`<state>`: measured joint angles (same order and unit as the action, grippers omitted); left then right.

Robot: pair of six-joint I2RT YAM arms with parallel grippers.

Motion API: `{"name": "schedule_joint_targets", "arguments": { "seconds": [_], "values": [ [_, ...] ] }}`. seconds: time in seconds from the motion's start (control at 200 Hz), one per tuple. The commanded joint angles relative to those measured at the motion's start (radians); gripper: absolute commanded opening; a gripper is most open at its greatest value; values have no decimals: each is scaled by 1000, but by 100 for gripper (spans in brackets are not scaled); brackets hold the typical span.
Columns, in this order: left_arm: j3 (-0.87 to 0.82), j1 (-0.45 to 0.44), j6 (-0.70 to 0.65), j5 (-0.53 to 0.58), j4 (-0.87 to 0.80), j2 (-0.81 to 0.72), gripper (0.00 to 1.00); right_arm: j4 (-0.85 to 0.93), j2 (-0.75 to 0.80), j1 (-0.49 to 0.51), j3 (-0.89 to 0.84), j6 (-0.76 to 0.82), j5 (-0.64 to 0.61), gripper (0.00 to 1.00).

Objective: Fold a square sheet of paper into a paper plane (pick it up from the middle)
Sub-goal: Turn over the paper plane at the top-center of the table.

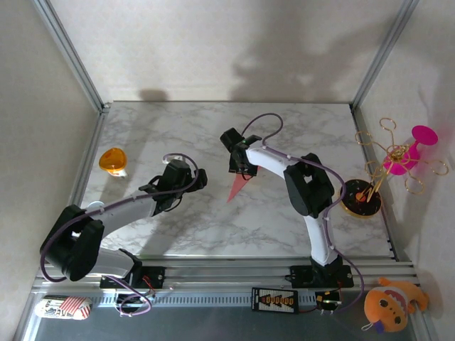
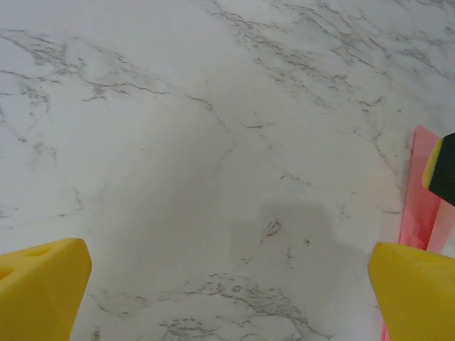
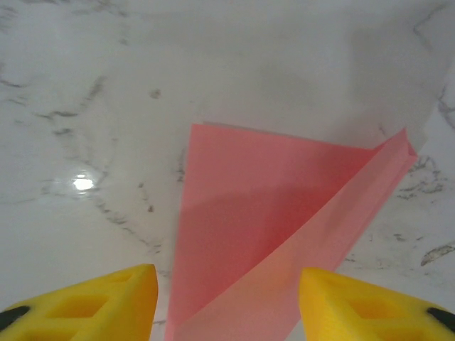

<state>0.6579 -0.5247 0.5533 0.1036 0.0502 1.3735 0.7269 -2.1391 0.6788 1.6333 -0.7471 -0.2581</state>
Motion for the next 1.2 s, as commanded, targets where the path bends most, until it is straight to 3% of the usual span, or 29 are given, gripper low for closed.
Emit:
{"name": "schedule_joint_targets", "arguments": {
  "seconds": [0.0, 0.346, 0.831, 1.197],
  "values": [
    [-18, 12, 0, -1, 27, -21, 99, 101, -42, 10, 66, -71, -68, 55],
    [-18, 19, 3, -18, 28, 8, 99, 146, -33, 41, 83, -103, -111, 45],
    [-12, 20, 11, -28, 31, 38, 99, 163, -12, 64, 81, -94, -78, 49],
    [-14, 20, 13, -30, 30, 45, 100, 186, -3, 68, 64, -104, -83, 33]
  ]
}}
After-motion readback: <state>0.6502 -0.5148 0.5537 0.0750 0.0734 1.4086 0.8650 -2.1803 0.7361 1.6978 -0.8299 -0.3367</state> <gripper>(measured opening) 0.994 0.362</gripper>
